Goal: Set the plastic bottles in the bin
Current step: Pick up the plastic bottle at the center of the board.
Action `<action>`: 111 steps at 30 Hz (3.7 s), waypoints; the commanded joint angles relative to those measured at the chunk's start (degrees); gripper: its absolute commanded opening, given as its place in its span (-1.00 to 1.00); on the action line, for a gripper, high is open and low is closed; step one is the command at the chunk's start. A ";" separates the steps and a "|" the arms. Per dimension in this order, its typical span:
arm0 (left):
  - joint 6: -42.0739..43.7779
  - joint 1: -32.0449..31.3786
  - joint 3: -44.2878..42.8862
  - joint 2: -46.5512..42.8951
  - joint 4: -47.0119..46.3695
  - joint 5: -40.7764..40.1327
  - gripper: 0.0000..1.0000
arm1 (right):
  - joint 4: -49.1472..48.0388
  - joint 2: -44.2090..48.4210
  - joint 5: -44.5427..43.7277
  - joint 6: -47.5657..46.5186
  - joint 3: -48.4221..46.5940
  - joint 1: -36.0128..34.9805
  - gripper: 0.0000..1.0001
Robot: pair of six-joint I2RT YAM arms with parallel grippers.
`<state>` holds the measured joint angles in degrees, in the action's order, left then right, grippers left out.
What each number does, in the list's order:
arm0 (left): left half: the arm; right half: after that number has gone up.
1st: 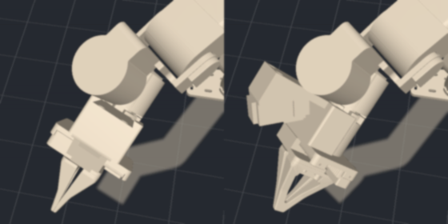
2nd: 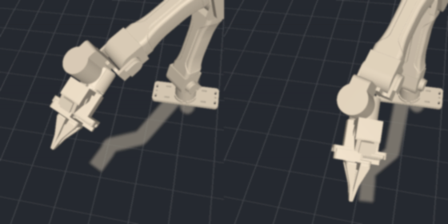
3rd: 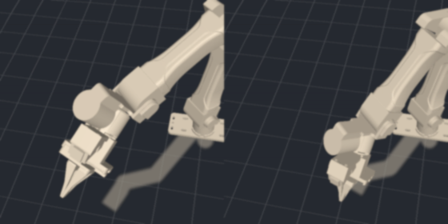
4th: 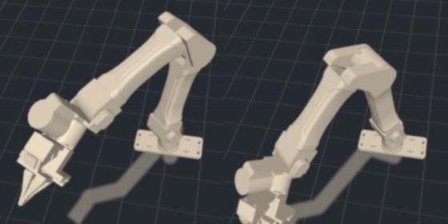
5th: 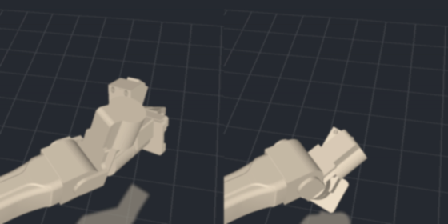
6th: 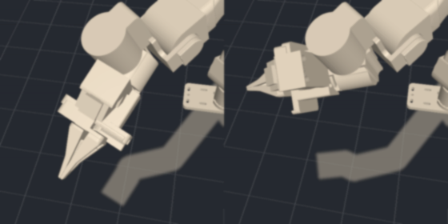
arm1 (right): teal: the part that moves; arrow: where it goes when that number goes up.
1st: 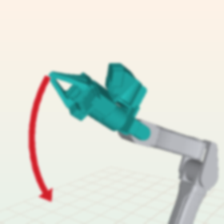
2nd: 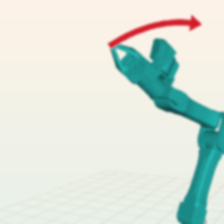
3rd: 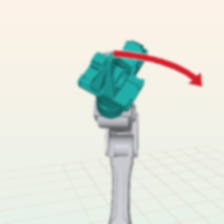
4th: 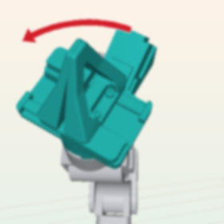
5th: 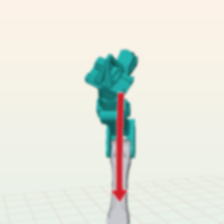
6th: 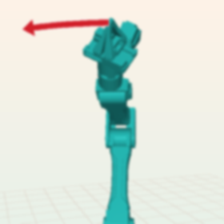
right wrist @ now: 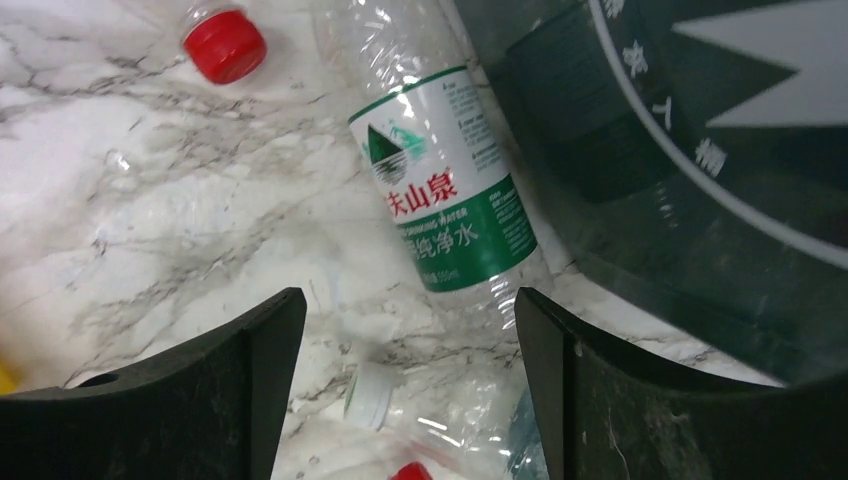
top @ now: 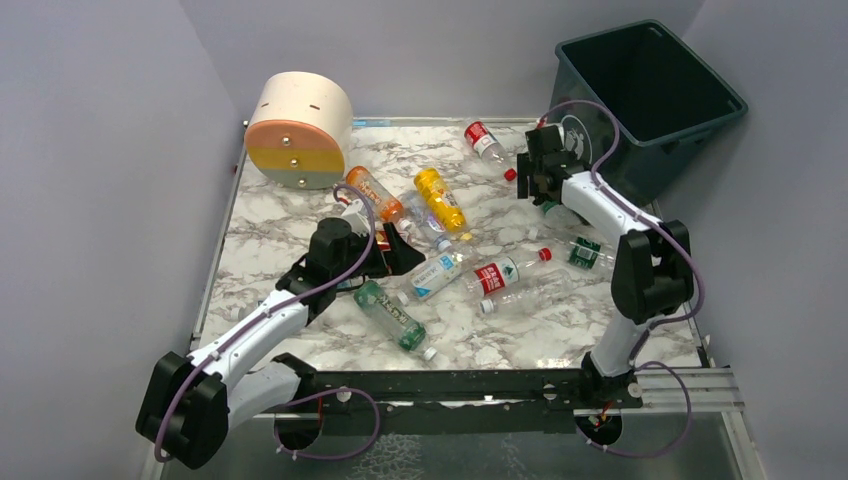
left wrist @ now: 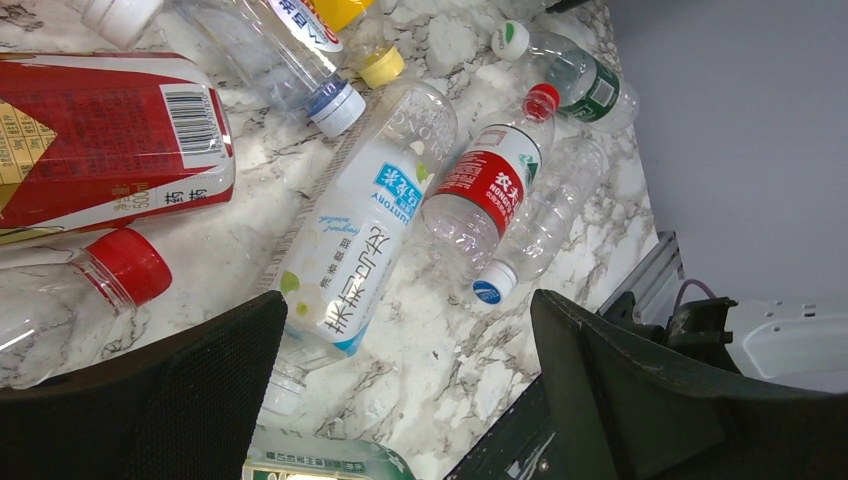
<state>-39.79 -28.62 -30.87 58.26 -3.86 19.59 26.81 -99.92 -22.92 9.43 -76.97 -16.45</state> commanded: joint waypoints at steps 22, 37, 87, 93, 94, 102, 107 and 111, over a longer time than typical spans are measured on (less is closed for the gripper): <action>1.59 -0.21 -0.94 -0.75 -0.11 0.76 0.98 | 4.02 -17.56 -11.69 -5.89 -14.04 -0.16 0.71; 2.60 -0.23 -2.05 -0.61 1.05 1.15 0.98 | 4.43 -19.40 -10.06 -5.17 -12.07 -0.14 0.74; 4.61 -0.15 -3.57 -6.67 8.53 -2.75 0.98 | 4.70 3.59 2.55 0.39 -2.31 -9.33 0.17; 4.63 -0.12 -3.45 -7.06 9.33 -3.11 0.98 | 5.99 7.45 6.46 1.32 -1.13 -12.79 0.17; 4.63 -0.14 -3.49 -7.17 9.43 -3.15 0.98 | 6.13 8.17 7.35 1.40 -0.68 -13.08 0.17; 4.03 -0.12 -3.36 -7.12 9.33 -3.82 0.98 | 5.61 15.70 15.60 2.13 3.98 -13.76 0.17; 3.16 -0.14 -3.32 -6.41 9.13 -4.21 0.98 | 4.97 18.11 19.20 2.70 6.77 -13.78 0.17; 2.47 -0.12 -2.84 -6.24 8.12 -3.57 0.98 | 4.29 19.00 20.99 3.07 8.18 -13.79 0.17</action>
<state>-36.32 -28.62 -34.17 52.03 5.91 16.84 32.03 -82.65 -6.17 11.40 -70.17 -29.93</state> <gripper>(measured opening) 0.990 0.594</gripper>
